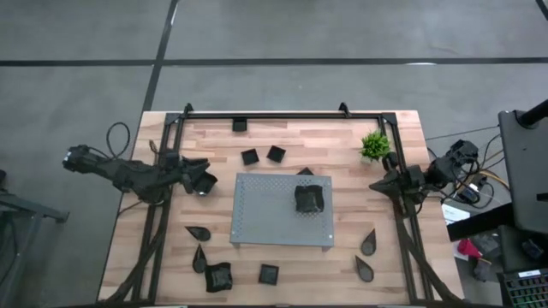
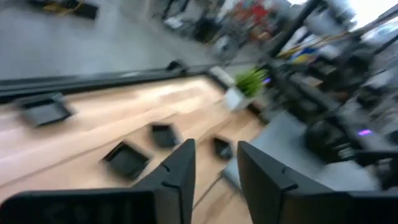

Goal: Pick & Place Mini shaped plates
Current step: Stack the top black distorted square plate on top of the black distorted square plate on the shelf

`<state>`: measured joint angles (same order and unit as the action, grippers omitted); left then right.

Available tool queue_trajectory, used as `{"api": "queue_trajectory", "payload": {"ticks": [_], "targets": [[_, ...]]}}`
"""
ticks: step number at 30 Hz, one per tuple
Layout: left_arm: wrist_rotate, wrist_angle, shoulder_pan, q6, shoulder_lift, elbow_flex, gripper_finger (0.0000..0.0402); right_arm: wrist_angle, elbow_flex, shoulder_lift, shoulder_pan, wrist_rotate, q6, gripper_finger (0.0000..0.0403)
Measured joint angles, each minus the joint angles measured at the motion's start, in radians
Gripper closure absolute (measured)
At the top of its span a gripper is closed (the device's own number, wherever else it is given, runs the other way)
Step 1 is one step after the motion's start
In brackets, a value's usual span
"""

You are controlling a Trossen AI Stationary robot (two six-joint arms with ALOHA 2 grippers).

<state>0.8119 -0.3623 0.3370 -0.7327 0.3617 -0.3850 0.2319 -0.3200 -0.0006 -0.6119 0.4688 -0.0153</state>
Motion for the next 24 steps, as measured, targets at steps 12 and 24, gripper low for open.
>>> {"api": "queue_trajectory", "payload": {"ticks": [12,24], "targets": [[-0.099,-0.337,-0.163,-0.185,0.217,-0.14,0.023,0.02,0.088,0.0,0.002,-0.057,0.014,0.0394],[-0.368,-0.56,-0.461,-0.158,0.457,-0.255,0.023,-0.002,0.18,0.002,0.002,0.002,-0.02,0.0394]]}}
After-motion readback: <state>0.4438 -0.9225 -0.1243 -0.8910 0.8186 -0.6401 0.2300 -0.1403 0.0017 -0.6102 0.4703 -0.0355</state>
